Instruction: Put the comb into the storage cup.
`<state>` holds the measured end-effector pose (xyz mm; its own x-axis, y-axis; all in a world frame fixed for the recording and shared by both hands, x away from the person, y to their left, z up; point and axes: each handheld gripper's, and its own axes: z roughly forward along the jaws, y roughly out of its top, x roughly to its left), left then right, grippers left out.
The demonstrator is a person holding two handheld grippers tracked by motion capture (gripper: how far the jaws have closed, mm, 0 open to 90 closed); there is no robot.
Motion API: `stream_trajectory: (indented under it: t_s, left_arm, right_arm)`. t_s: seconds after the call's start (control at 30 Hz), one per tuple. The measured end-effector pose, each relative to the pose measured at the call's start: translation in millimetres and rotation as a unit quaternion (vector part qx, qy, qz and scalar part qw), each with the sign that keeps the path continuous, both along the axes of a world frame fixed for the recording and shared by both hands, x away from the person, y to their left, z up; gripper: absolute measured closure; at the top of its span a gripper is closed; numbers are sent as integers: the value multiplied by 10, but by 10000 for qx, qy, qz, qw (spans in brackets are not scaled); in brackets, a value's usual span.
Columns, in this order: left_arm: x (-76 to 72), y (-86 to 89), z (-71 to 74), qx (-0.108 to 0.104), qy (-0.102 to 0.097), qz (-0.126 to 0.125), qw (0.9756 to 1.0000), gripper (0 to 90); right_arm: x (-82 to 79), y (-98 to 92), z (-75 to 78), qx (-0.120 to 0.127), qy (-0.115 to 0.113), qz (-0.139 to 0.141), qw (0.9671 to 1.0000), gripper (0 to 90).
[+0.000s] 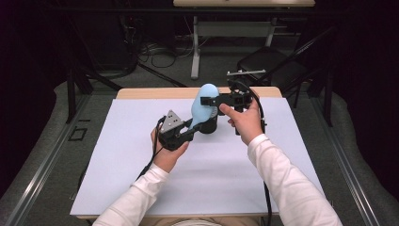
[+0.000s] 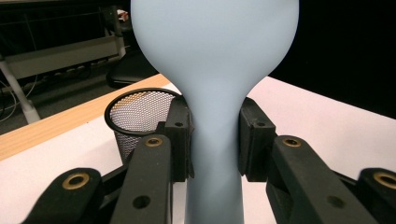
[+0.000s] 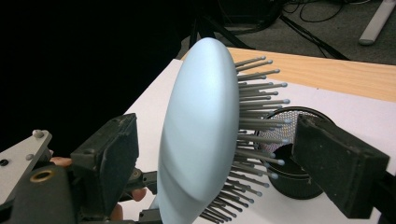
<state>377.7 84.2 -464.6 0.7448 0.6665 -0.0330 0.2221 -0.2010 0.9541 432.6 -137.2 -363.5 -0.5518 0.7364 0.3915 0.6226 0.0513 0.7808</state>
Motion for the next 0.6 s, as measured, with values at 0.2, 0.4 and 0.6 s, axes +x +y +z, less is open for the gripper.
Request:
stream_trajectory:
  t_s: [0.2,0.4,0.6]
  left_arm:
    - [-1,-14,-17,14,19,-23,10000,698]
    - [-5,-25,-30,21,14,-36,10000,698]
    - [-12,-30,-33,25,-6,-42,10000,698]
  right_arm:
    - [21,7,-8,41,31,49,10000,162]
    - [38,10,-3,58,27,44,10000,220]
    - [55,26,-15,74,82,82,9999,249]
